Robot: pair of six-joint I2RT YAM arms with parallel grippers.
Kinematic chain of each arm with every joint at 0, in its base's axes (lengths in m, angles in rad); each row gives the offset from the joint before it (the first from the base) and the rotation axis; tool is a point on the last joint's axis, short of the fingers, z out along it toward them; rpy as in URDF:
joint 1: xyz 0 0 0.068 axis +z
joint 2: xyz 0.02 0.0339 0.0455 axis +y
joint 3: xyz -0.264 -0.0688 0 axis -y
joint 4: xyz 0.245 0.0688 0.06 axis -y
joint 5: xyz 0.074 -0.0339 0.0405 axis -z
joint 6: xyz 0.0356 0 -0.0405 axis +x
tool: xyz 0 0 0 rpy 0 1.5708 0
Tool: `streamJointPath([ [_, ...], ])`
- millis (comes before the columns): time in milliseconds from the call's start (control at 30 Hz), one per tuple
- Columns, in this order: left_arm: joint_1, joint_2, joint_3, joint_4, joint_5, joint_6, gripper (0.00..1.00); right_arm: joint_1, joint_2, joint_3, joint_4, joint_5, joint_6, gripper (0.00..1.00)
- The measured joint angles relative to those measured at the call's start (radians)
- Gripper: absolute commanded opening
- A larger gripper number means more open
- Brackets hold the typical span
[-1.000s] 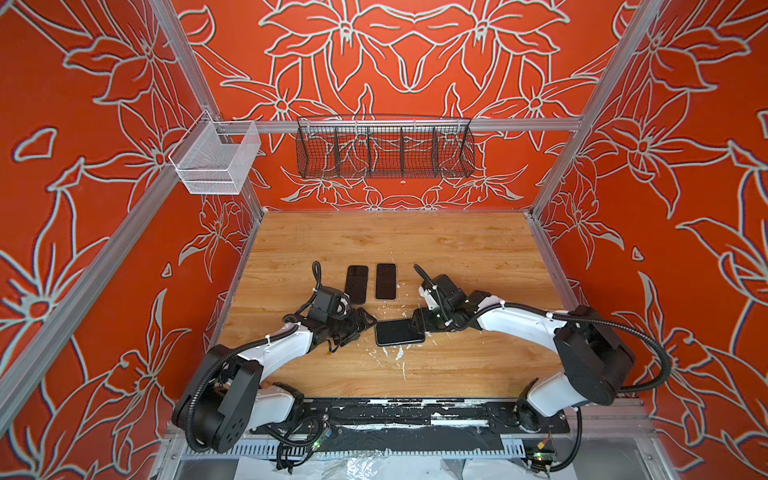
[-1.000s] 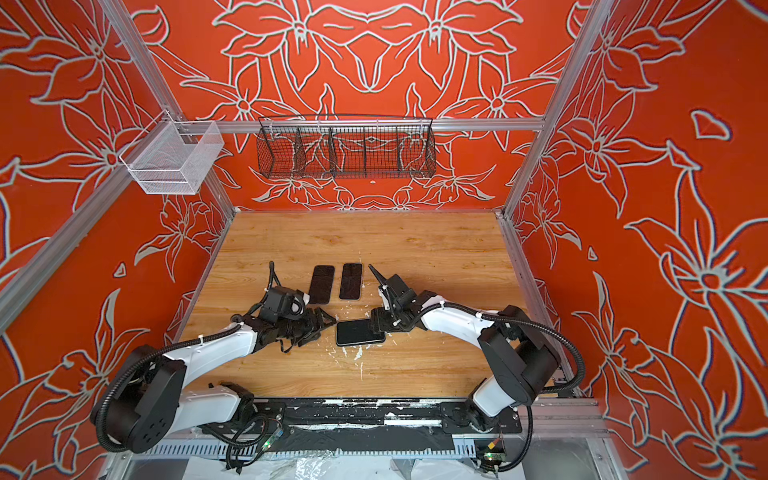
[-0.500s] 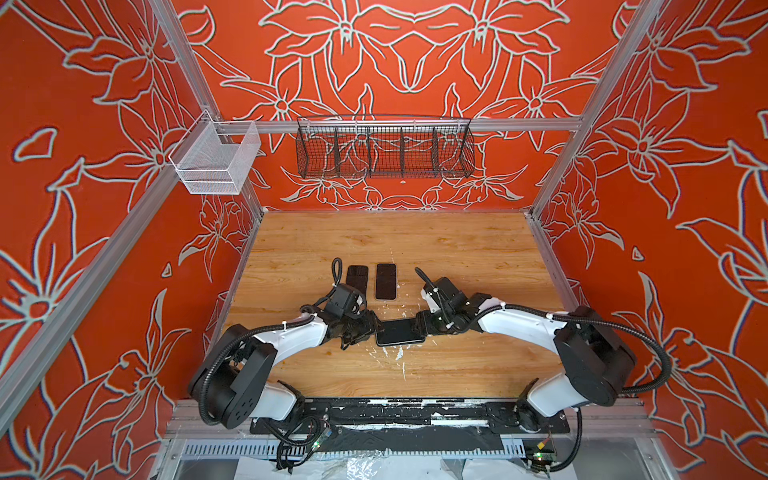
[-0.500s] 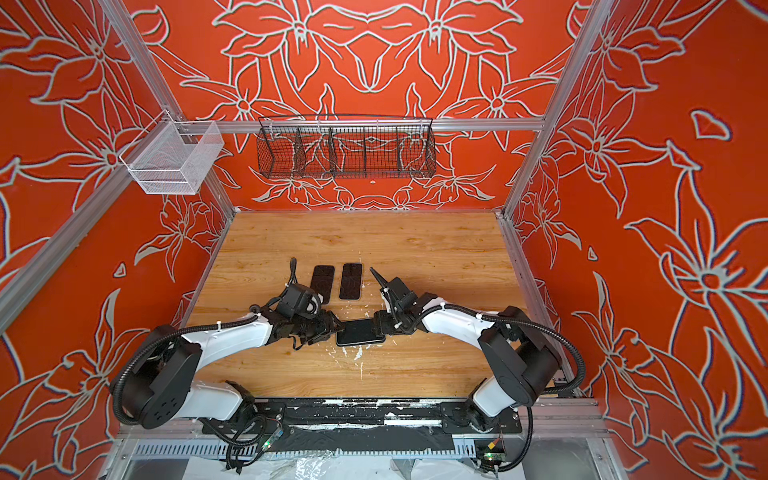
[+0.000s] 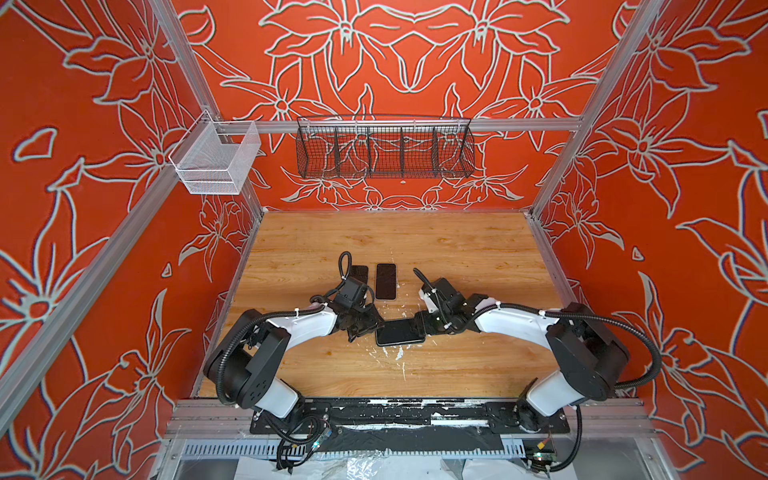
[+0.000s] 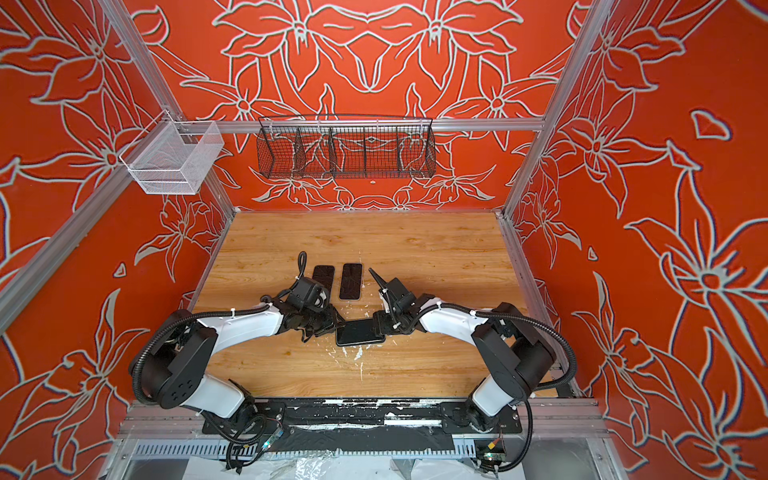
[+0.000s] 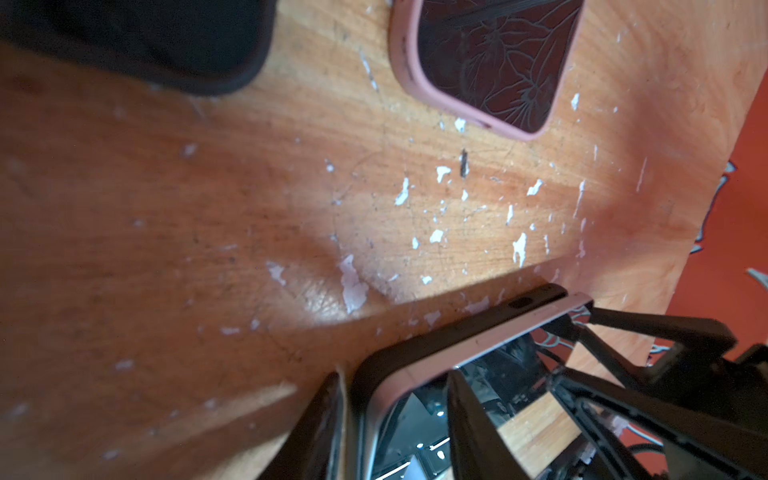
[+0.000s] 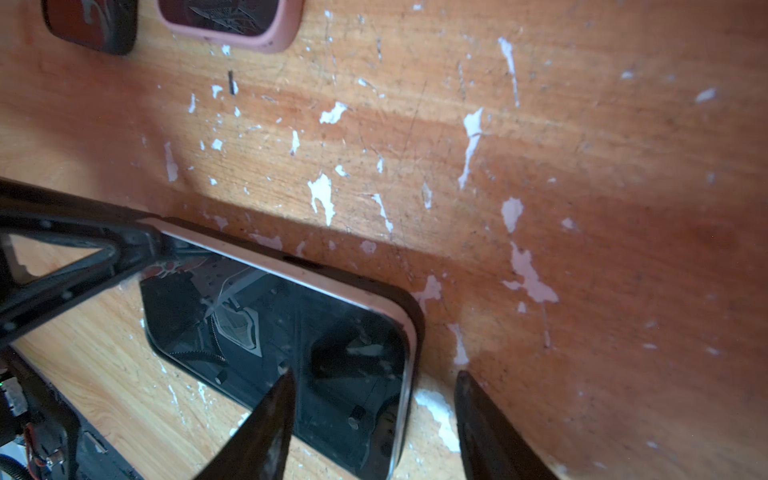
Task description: Put the phone into the phone case
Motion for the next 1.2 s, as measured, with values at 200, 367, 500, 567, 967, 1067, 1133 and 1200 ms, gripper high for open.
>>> streamJointPath([
  [200,-0.013,-0.002,0.015,-0.035,-0.039,0.018,0.26,0.0,0.002,-0.001,0.008,0.0,0.0,0.62],
  [367,-0.042,-0.004,0.013,-0.063,-0.096,0.036,0.24,0.0,0.002,-0.001,0.009,0.0,-0.001,0.62],
  [500,-0.058,-0.02,-0.001,-0.054,-0.119,0.036,0.24,0.0,0.002,-0.001,0.01,0.0,-0.001,0.62],
  [567,-0.061,-0.031,-0.013,-0.047,-0.129,0.036,0.23,0.0,0.002,-0.001,0.01,0.0,-0.001,0.62],
  [967,-0.068,-0.087,-0.054,-0.056,-0.162,0.028,0.24,0.004,0.018,-0.001,0.029,-0.04,-0.004,0.49],
  [1067,-0.069,-0.102,-0.063,-0.058,-0.157,0.019,0.24,0.008,0.022,-0.001,0.034,-0.04,0.0,0.45],
  [1133,-0.069,-0.111,-0.071,-0.057,-0.154,0.009,0.24,0.012,0.023,-0.001,0.035,-0.039,0.001,0.43],
  [1200,-0.069,-0.113,-0.077,-0.05,-0.148,0.0,0.24,0.014,0.023,-0.001,0.035,-0.036,0.005,0.41],
])
